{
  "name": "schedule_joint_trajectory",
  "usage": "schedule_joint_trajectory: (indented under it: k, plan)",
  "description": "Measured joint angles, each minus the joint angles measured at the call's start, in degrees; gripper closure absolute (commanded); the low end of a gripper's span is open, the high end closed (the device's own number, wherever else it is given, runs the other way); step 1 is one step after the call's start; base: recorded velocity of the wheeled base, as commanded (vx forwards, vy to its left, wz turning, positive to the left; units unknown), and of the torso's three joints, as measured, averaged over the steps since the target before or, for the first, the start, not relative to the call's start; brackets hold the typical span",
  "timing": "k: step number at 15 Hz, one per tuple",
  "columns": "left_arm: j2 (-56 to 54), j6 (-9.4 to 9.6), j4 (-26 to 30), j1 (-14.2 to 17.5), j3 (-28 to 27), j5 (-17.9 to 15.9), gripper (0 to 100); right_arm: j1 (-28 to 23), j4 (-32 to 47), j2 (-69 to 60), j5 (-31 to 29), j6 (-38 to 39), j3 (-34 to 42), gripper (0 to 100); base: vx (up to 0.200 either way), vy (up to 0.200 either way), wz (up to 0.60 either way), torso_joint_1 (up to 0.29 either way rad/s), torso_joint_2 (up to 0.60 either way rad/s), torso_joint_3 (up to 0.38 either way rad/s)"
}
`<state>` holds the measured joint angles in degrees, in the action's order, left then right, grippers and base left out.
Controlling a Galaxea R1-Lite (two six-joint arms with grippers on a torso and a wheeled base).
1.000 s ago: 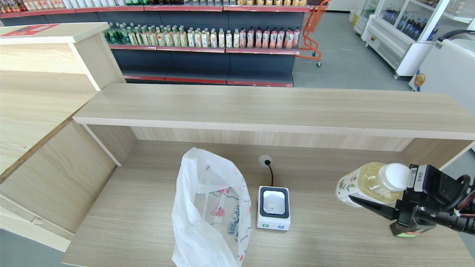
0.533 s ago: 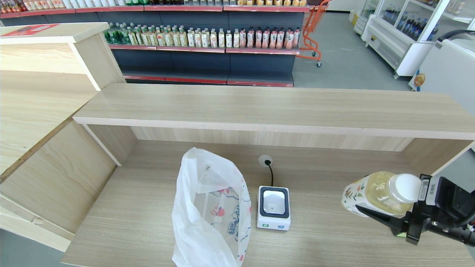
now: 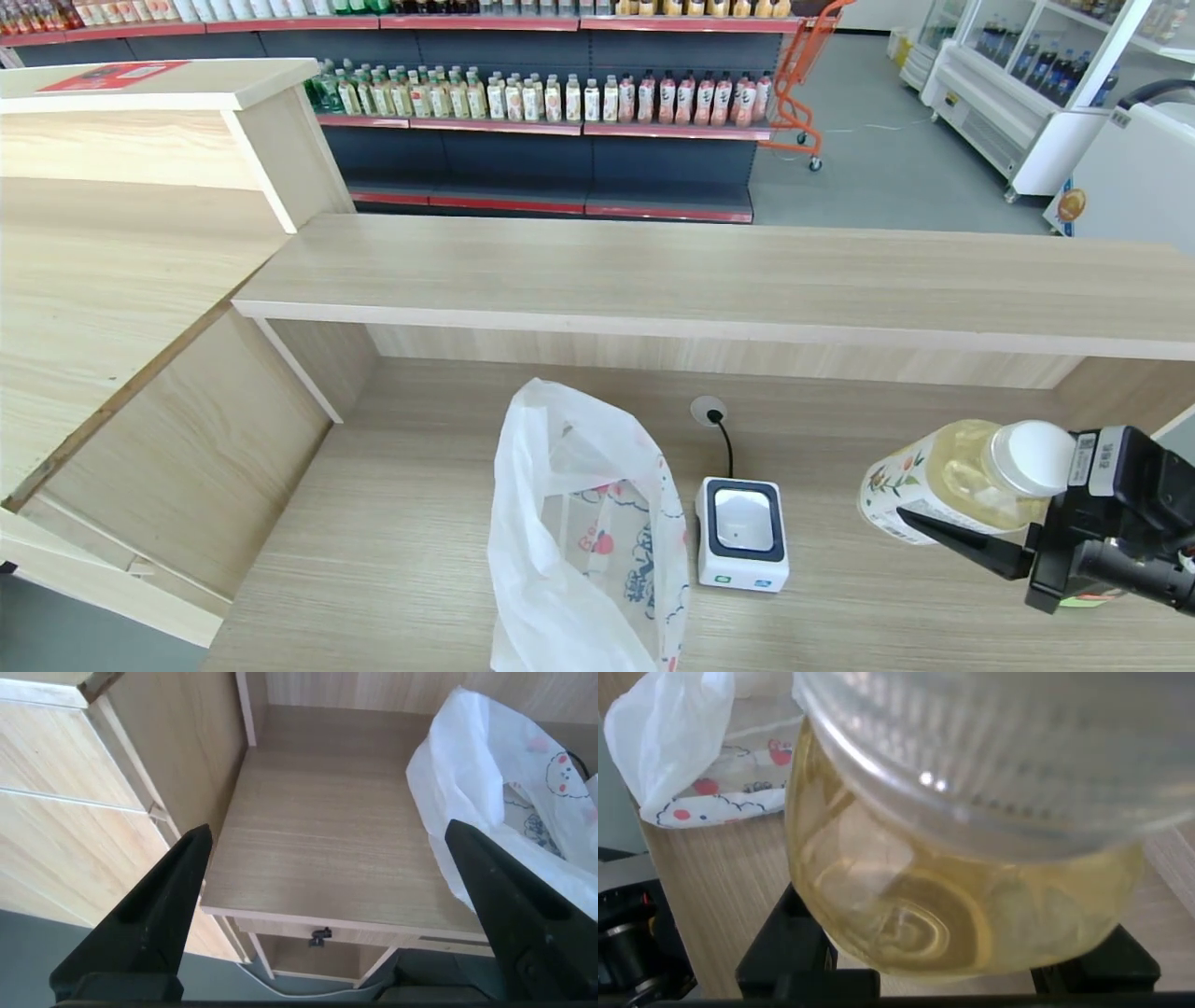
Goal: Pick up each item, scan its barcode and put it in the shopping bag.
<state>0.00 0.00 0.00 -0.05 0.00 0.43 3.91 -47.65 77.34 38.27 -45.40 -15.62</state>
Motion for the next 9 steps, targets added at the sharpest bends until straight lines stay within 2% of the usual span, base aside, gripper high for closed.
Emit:
schedule_joint_trajectory:
  k: [2, 6, 9]
  plan:
    - [0.00, 0.00, 0.00, 0.02, 0.00, 0.01, 0, -0.01, -0.22, 1.24, 0.76, -0.01, 0.07, 100, 0.000, 0.200, 0.00, 0.002, 0.00, 0.002]
    - [0.00, 0.00, 0.02, 0.00, 0.00, 0.01, 0, -0.39, -1.72, 6.75, 1.56, -0.80, -2.11, 100, 0.000, 0.000, 0.00, 0.000, 0.00, 0.000]
    - [0.00, 0.00, 0.00, 0.05, 0.00, 0.00, 0, -0.37, -7.22, 14.36, 1.85, -2.56, -4.83, 100, 0.000, 0.000, 0.00, 0.000, 0.00, 0.000]
